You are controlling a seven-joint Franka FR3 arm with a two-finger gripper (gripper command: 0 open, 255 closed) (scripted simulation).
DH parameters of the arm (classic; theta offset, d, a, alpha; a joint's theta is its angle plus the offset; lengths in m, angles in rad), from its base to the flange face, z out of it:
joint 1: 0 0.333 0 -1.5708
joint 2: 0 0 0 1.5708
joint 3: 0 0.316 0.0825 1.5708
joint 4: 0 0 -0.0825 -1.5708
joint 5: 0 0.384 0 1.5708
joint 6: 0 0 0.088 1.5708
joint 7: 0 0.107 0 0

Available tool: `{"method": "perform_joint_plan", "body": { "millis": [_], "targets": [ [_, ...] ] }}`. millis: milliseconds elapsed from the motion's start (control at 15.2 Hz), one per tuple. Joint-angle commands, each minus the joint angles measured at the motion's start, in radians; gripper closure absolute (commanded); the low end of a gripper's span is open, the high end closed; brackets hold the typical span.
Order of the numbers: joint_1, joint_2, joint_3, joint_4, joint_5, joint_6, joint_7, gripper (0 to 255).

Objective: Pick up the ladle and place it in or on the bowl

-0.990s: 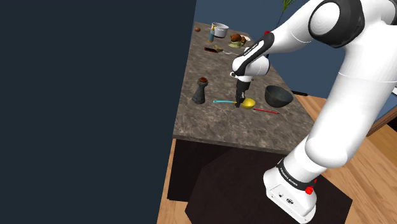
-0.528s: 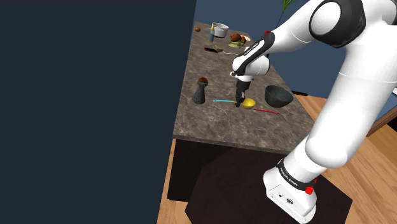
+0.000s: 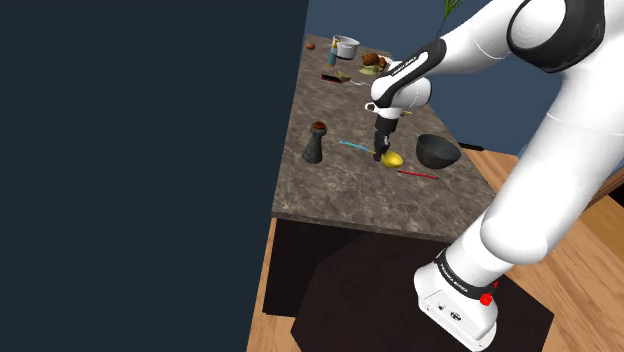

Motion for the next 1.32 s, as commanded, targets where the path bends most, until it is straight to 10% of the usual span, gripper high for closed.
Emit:
{"method": "perform_joint_plan", "body": {
  "millis": [0,1254],
  "targets": [
    [0.002,-0.021,-0.004,0.008,-0.013,-0.028,0.008,255],
    [0.016,-0.193,-0.015,0.096,-0.098,-0.272,0.066,255]
  ]
}}
